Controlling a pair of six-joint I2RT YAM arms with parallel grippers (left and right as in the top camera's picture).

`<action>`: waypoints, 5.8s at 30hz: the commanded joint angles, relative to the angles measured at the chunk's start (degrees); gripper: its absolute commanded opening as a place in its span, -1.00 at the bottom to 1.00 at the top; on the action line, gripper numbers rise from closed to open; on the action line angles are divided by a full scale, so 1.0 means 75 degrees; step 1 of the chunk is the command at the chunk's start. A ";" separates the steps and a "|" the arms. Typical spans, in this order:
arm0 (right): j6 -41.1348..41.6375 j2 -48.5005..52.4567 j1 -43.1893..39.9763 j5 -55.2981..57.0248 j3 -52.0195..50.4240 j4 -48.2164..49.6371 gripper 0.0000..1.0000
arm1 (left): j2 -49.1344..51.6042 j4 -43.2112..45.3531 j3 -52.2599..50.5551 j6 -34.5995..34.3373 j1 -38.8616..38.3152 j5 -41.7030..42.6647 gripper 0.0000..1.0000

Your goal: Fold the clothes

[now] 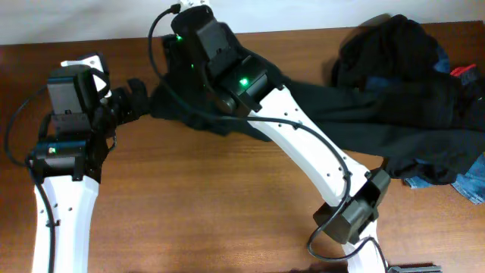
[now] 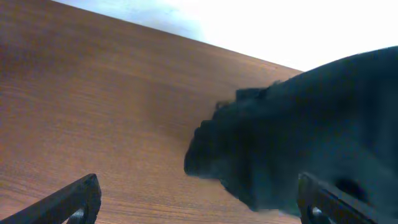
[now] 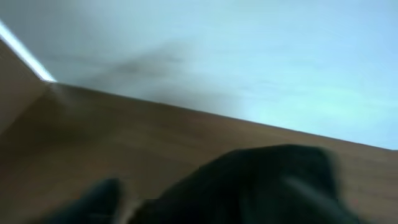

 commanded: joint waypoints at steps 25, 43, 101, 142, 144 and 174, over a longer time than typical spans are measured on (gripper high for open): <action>-0.0335 -0.1629 -0.4290 -0.2183 0.0431 -0.5155 0.98 | 0.3949 -0.0734 0.0052 0.1096 -0.0793 0.2375 0.53; -0.0481 -0.1501 -0.4427 -0.2171 0.0297 -0.5176 0.98 | 0.4931 0.0411 0.0050 0.1099 -0.2308 -0.0889 0.40; -0.1099 -0.1413 -0.4421 -0.2291 -0.0565 -0.4908 0.98 | 0.4182 -0.5330 0.6301 0.2256 0.1399 -0.3885 -0.99; -0.1198 -0.1070 -0.4613 -0.2693 -0.0854 -0.5112 0.98 | 0.4441 -0.4386 0.6301 0.2562 0.2879 0.0530 0.84; -0.1198 -0.0924 -0.4747 -0.2696 -0.1000 -0.5082 0.98 | 0.4587 -0.4363 0.6301 0.2562 0.2833 0.0717 0.84; -0.1734 0.1827 -0.6161 -0.2961 -0.1798 -0.3214 0.96 | 0.6213 -0.3471 0.6301 0.3019 0.0647 0.0723 0.84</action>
